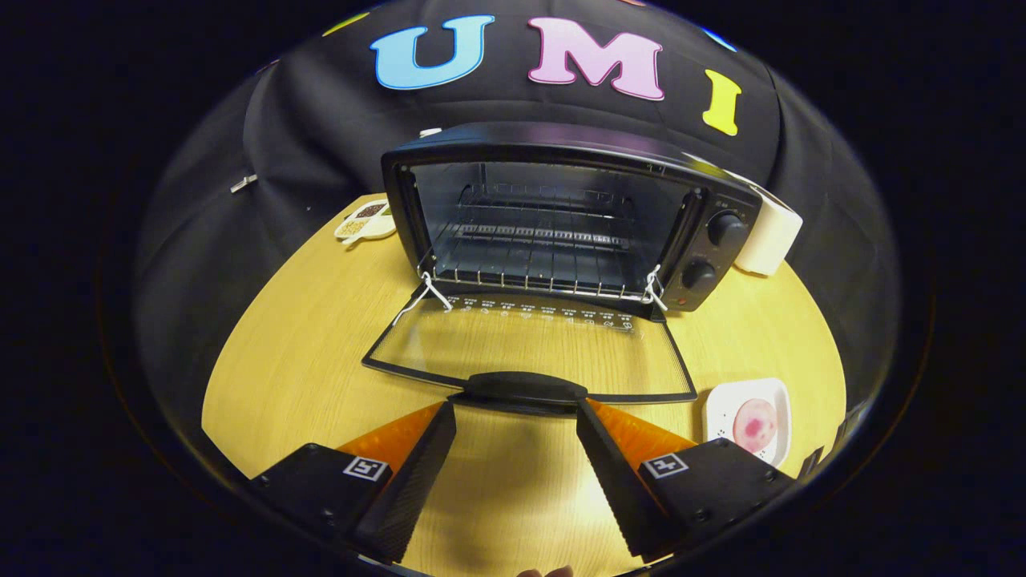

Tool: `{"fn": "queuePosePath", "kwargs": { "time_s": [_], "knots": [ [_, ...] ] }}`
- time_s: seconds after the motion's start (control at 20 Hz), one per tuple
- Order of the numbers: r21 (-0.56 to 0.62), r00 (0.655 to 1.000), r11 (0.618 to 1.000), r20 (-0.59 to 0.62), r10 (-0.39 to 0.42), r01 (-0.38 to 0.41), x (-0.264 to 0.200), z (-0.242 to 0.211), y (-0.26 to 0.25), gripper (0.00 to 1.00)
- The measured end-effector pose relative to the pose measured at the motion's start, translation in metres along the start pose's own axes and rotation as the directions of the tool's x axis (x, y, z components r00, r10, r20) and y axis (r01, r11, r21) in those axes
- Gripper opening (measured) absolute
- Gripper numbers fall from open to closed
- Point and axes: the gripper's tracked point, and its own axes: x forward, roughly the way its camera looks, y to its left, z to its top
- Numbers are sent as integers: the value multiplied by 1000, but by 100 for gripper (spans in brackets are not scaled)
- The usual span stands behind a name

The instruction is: Open the toaster oven, put the food inside, and close the toaster oven door.

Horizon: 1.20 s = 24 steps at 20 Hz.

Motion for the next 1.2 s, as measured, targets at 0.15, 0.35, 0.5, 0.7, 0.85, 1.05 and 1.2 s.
{"fn": "queuePosePath", "kwargs": {
  "time_s": [0.15, 0.35, 0.5, 0.7, 0.85, 1.05, 1.2],
  "knots": [
    [15, 1000, 1000, 5, 19, -19, -8, -1, -5, 99],
    [37, 994, 994, 21, 105, -106, -32, 7, -17, 99],
    [12, 989, 989, 22, 145, -145, -51, 12, -47, 99],
    [21, 981, 982, -36, 190, -190, -68, 4, -94, 99],
    [21, 982, 984, -75, 176, -175, -75, 3, -143, 99],
    [81, 973, 986, -170, 159, -147, -75, -15, -205, 100],
    [118, 956, 986, -256, 143, -116, -71, -32, -251, 100]
  ]
}}
